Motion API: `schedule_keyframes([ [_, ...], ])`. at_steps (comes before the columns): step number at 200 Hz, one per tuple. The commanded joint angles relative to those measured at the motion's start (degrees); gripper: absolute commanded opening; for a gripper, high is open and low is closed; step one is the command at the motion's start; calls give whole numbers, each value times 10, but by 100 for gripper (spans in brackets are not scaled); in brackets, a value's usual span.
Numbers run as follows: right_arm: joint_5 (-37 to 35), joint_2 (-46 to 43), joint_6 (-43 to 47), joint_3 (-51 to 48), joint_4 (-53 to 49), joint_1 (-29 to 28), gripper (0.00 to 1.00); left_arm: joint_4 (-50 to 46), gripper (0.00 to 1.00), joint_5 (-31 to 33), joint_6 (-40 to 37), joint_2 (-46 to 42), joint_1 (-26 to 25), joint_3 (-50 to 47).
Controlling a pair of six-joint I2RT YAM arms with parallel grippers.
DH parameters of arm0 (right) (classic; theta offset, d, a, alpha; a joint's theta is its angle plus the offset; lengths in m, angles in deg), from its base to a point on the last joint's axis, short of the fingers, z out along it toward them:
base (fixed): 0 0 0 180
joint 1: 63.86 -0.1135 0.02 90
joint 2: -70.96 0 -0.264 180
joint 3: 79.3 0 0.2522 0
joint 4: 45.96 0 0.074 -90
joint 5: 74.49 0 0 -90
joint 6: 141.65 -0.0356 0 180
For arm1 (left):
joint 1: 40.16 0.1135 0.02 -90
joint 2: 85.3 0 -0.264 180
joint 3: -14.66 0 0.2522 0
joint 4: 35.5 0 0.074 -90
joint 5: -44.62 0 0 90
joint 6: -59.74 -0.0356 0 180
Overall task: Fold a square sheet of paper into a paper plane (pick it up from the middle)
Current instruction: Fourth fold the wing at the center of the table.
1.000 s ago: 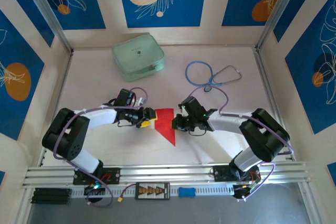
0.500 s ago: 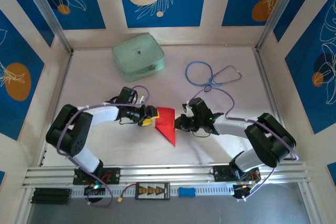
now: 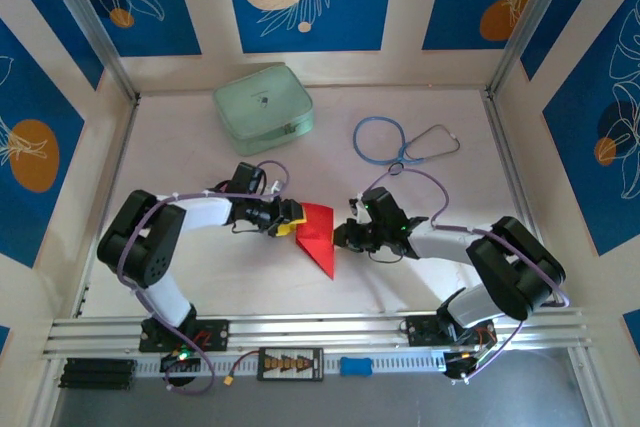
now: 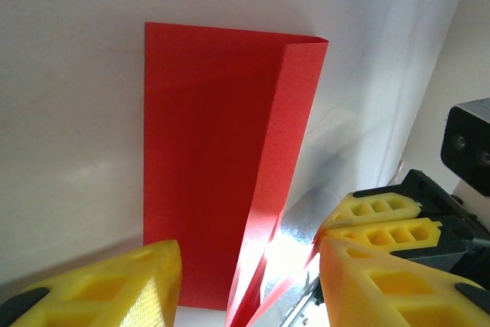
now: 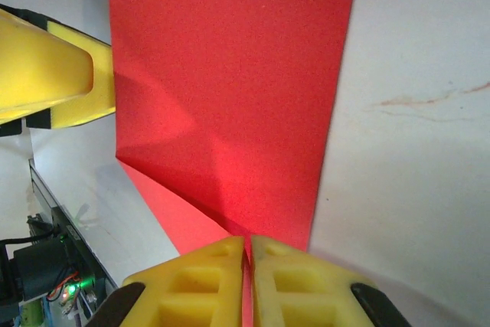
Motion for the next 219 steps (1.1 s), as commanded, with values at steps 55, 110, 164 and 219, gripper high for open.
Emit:
schedule_keyframes([
  [55, 9, -14, -1, -7, -2, 5, 19, 85, 21, -39, 52, 38, -23, 19],
  [110, -99, -81, 13, 13, -128, -13, 46, 124, 0, 67, 117, 7, -31, -18],
  [164, -247, -144, 57, 21, -224, -64, 54, 196, 0, 139, 199, -19, -58, -54],
  [219, -394, -222, 136, -23, -207, -119, 55, 172, 0, 231, 216, -69, -104, -75],
])
